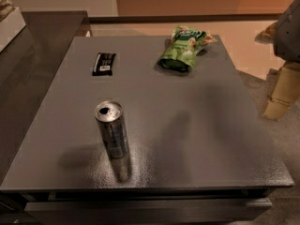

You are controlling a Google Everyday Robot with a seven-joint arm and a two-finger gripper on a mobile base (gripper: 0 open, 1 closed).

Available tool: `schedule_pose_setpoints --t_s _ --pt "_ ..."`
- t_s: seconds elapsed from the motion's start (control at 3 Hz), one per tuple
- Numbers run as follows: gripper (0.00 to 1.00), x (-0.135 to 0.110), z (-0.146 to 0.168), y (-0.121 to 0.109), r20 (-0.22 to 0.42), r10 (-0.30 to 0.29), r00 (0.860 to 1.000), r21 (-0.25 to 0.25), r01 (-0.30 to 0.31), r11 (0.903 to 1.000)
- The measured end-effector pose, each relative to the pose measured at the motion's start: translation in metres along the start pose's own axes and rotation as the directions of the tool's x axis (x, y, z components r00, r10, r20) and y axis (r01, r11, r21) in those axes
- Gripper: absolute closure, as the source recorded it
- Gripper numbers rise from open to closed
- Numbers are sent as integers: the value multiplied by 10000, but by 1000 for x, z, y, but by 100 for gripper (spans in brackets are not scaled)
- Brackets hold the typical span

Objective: Move green rice chip bag near redbull can

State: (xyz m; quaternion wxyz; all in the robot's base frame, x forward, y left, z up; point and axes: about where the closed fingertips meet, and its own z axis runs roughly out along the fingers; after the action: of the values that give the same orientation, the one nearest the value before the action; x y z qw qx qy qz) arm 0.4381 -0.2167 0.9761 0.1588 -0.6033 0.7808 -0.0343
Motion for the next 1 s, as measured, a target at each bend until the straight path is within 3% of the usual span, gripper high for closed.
schedule_pose_setpoints --t_s 0.67,1.0 --pt "0 -8 1 -4 -11 -153 9999 -42 153 9999" --pt "0 -21 9 -27 299 389 9988 -200 -383 9991"
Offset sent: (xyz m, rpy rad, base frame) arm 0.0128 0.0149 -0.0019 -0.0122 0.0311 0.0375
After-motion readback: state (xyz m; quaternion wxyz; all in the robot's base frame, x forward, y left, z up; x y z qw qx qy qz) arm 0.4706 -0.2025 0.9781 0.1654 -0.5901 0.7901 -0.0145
